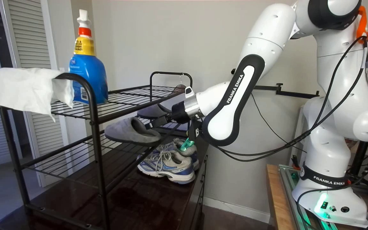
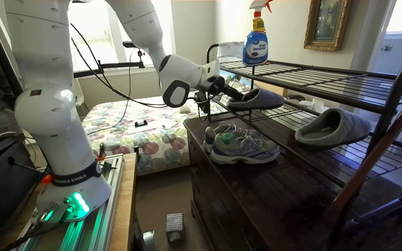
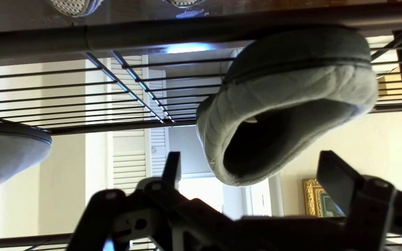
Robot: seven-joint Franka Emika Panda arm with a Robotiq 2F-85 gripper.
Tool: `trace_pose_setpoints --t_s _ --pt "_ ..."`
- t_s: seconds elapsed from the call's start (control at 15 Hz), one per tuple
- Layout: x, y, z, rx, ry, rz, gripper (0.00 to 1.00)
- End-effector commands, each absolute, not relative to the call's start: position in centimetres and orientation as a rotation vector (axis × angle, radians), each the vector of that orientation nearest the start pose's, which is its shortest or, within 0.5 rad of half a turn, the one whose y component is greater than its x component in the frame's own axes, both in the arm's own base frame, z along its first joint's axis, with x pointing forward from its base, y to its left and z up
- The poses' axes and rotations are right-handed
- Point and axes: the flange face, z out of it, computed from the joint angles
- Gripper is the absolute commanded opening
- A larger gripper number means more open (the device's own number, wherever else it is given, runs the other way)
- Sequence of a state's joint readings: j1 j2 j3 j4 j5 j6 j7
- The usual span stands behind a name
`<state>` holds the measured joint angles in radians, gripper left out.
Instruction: Move the bed slippers to the top shelf of the shoe rack
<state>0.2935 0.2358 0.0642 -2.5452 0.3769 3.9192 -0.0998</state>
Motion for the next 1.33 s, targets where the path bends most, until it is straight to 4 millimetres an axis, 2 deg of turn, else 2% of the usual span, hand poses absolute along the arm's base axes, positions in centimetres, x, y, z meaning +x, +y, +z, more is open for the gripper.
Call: trace_pose_setpoints --t_s 0.0,0.27,0.93,1.07,1.13,1.27 --pt "49.4 13.3 31.4 -2.587 -0.024 -1.652 1.00" --pt "50.5 13.3 30.8 -2.593 -0.014 -1.652 1.00" --pt "53.2 11.2 29.3 -2.638 0.037 -1.645 0.99" --pt "53.2 11.3 28.8 -2.650 0.027 -1.631 0.89" --pt "53.3 11.4 28.6 -2.657 0.023 -1.623 0.69" --pt "53.2 11.4 28.2 -2.665 0.017 -1.612 0.64"
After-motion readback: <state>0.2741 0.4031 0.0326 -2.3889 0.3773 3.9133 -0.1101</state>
